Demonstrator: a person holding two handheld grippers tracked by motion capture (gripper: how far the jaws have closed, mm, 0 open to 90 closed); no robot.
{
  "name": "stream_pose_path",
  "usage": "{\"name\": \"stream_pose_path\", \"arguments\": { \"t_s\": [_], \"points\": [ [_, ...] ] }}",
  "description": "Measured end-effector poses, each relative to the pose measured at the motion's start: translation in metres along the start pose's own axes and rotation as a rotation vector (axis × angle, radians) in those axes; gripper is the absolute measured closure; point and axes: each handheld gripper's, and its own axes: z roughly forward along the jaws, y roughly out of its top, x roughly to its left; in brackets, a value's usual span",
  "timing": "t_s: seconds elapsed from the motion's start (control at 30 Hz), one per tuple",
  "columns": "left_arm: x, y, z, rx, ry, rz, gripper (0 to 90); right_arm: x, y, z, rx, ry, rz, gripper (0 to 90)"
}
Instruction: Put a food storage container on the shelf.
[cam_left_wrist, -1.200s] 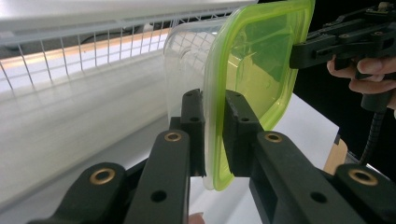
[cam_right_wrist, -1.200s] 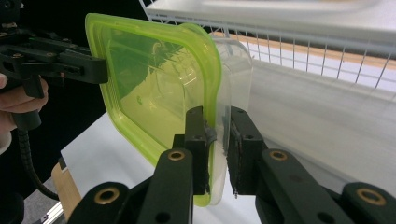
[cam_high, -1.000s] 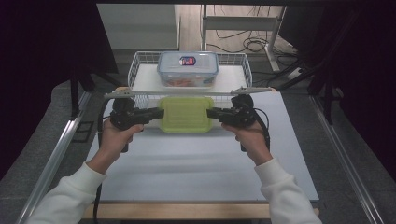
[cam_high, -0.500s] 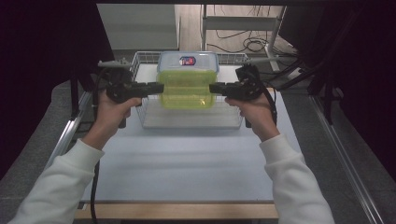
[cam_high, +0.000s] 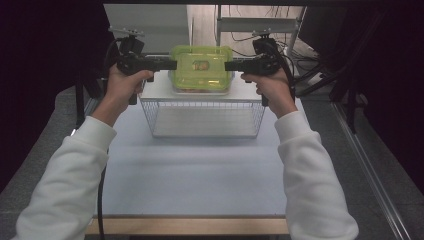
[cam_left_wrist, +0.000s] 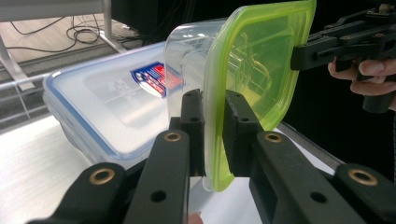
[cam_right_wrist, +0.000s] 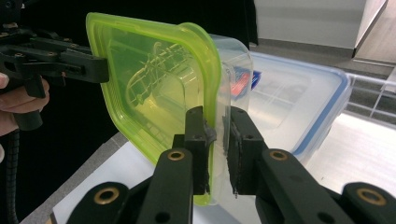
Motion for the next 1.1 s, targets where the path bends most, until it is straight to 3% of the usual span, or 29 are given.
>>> {"name": "stream_pose_path", "arguments": {
  "t_s": [0.37, 0.57, 0.77, 0.9, 1.1],
  "points": [
    [0.022, 0.021, 0.013, 0.017, 0.002, -0.038, 79.8, -0.020, 0.020, 0.015, 0.004, 0.016, 0.034, 79.0],
    [0.034, 0.023, 0.019, 0.020, -0.009, -0.099, 74.9, -0.032, 0.023, 0.027, 0.020, 0.044, 0.078, 78.3],
    [0.041, 0.026, 0.030, 0.019, 0.025, -0.131, 74.6, -0.039, 0.024, 0.037, 0.002, 0.027, 0.120, 75.3],
    [0.046, 0.025, 0.039, 0.019, 0.037, -0.159, 69.0, -0.043, 0.026, 0.041, 0.003, -0.007, 0.134, 71.5],
    [0.056, 0.023, 0.050, 0.017, 0.074, -0.182, 59.6, -0.055, 0.023, 0.053, -0.016, -0.037, 0.197, 64.9]
  ]
}}
